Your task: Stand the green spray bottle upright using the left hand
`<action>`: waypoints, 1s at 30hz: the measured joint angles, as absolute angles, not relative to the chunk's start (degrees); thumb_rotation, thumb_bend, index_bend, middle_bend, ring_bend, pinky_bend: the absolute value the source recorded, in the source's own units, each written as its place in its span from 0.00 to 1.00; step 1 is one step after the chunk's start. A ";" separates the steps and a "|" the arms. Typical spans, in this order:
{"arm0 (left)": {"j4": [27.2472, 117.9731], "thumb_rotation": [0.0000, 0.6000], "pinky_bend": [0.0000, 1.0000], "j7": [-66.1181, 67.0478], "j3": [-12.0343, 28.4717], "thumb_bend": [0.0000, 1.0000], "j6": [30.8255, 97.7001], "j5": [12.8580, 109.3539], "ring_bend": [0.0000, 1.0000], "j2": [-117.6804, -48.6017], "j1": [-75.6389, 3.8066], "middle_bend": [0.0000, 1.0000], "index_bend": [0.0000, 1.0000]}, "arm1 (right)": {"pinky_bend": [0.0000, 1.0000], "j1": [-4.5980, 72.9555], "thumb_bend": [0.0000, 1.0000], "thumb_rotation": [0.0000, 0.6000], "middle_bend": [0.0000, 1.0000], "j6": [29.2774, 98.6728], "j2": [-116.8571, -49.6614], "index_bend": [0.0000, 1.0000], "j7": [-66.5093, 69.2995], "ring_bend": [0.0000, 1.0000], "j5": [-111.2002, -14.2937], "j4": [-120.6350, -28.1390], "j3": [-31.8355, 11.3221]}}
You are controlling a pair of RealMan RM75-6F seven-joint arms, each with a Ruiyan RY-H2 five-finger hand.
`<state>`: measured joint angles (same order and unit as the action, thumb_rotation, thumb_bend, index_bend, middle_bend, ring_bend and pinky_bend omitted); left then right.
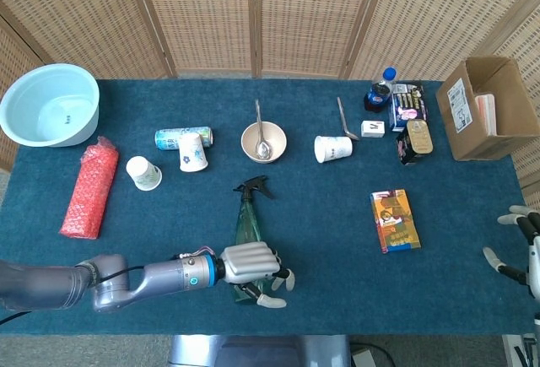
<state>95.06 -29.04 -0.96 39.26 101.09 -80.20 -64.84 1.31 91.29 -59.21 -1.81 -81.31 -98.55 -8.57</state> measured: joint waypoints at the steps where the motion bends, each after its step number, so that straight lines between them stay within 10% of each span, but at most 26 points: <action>1: 95.05 0.00 0.36 -29.13 -1.23 0.31 39.49 101.23 0.49 -79.98 -64.85 0.52 0.35 | 0.10 1.32 0.23 1.00 0.30 91.29 -59.22 0.39 -1.85 0.05 -81.32 -98.61 -8.59; 30: 98.99 0.00 0.40 -24.14 -11.14 0.31 43.22 101.70 0.50 -63.30 -60.67 0.55 0.38 | 0.10 2.48 0.23 1.00 0.30 90.79 -60.09 0.39 -4.85 0.05 -82.97 -101.12 -8.62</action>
